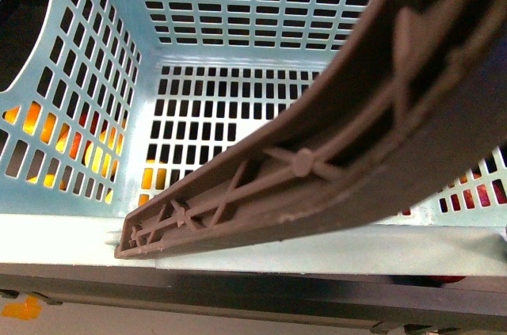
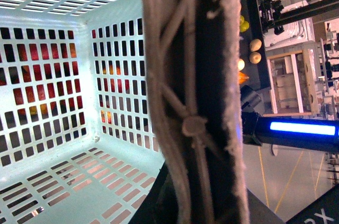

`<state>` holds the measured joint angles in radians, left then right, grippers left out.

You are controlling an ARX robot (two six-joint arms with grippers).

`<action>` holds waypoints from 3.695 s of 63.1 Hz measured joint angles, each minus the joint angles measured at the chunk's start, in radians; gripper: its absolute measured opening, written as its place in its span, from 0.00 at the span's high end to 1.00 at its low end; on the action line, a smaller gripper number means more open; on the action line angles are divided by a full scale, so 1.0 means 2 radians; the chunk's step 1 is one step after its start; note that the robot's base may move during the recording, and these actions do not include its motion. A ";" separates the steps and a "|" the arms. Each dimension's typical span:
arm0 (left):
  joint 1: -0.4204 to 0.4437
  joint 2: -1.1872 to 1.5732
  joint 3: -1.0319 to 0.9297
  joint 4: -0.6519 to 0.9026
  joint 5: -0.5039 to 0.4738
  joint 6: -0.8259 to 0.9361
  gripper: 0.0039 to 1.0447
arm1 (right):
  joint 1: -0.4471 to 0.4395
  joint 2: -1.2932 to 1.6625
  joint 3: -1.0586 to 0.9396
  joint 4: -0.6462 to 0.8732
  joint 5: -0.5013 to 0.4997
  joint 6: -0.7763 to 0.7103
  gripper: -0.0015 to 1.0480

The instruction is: Pick lemon and mango into basket

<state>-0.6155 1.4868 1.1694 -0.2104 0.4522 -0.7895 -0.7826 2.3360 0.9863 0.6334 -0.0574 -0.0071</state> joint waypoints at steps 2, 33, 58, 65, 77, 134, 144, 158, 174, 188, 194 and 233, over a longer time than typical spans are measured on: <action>0.000 0.000 0.000 0.000 0.000 0.000 0.95 | 0.003 0.007 0.007 -0.005 -0.002 0.004 0.08; 0.000 0.000 0.000 0.000 -0.001 0.000 0.95 | 0.042 0.085 0.097 -0.057 -0.003 0.038 0.08; 0.000 0.000 0.000 0.000 0.000 0.000 0.95 | 0.053 0.122 0.167 -0.103 0.003 0.070 0.08; 0.000 0.000 0.000 0.000 0.000 0.000 0.95 | 0.055 0.127 0.178 -0.108 0.005 0.076 0.08; 0.000 0.000 0.000 0.000 0.000 0.000 0.95 | 0.057 0.130 0.190 -0.116 0.004 0.088 0.08; 0.000 0.000 0.000 0.000 0.000 0.000 0.95 | 0.038 0.088 0.133 -0.105 -0.039 0.109 0.40; 0.000 0.000 0.000 0.000 0.000 0.000 0.95 | 0.024 0.013 0.077 -0.086 -0.081 0.100 0.40; 0.000 0.000 0.000 0.000 0.000 0.000 0.95 | 0.003 -0.143 -0.016 -0.093 -0.185 0.097 0.40; 0.000 0.000 0.000 0.000 0.000 0.000 0.95 | 0.014 -0.328 -0.103 -0.120 -0.290 0.100 0.40; 0.000 0.000 0.000 0.000 0.000 0.000 0.95 | 0.091 -0.503 -0.142 -0.134 -0.329 0.155 0.40; 0.000 0.000 0.000 0.000 0.000 0.000 0.95 | 0.145 -0.546 -0.152 -0.139 -0.314 0.168 0.40; 0.000 0.000 0.000 0.000 0.000 0.000 0.95 | 0.411 -0.556 -0.194 -0.106 -0.195 0.203 0.40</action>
<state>-0.6151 1.4868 1.1694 -0.2108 0.4522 -0.7895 0.0395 1.2243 0.5983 0.4213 -0.4473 0.3985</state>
